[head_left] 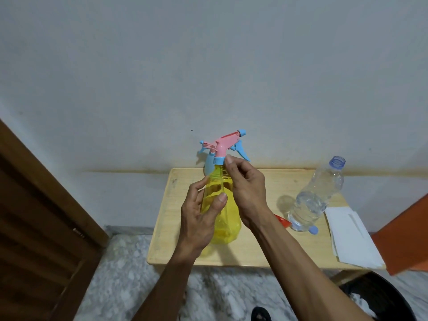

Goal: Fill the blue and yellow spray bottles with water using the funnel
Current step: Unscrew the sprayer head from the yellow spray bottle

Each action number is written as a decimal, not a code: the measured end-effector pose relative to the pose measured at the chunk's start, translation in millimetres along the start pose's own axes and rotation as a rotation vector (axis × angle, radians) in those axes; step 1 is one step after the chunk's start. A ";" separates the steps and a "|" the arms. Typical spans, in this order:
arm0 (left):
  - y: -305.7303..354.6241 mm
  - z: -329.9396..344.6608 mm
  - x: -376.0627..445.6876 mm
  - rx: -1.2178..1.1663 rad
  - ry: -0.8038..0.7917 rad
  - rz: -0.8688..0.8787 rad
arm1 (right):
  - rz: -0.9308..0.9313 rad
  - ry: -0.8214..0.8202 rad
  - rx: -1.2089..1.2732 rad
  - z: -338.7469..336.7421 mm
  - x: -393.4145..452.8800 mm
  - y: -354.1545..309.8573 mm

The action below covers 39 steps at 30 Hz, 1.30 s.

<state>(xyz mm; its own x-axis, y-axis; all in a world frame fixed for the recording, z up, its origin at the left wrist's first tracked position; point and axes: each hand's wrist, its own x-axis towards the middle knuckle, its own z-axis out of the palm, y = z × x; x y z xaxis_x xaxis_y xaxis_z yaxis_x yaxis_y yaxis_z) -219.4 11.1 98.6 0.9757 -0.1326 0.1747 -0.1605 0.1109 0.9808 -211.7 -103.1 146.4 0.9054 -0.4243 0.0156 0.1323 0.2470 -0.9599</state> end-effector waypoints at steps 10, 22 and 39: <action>2.1 -0.8 1.2 0.069 -0.016 0.026 | 0.024 -0.057 -0.014 -3.7 4.4 -6.2; -11.0 -4.5 -1.5 0.138 -0.002 0.054 | -0.078 -0.028 -0.280 -10.2 7.7 -1.7; -79.9 -41.3 -7.4 0.391 0.040 -0.065 | -0.243 0.333 -0.055 -49.8 31.8 -24.5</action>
<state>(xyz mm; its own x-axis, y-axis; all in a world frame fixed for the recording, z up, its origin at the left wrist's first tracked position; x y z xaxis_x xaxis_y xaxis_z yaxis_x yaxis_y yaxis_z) -207.6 44.0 15.3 0.9895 -0.0879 0.1148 -0.1352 -0.2811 0.9501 -206.2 -166.0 156.5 0.6693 -0.7253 0.1612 0.2965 0.0619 -0.9530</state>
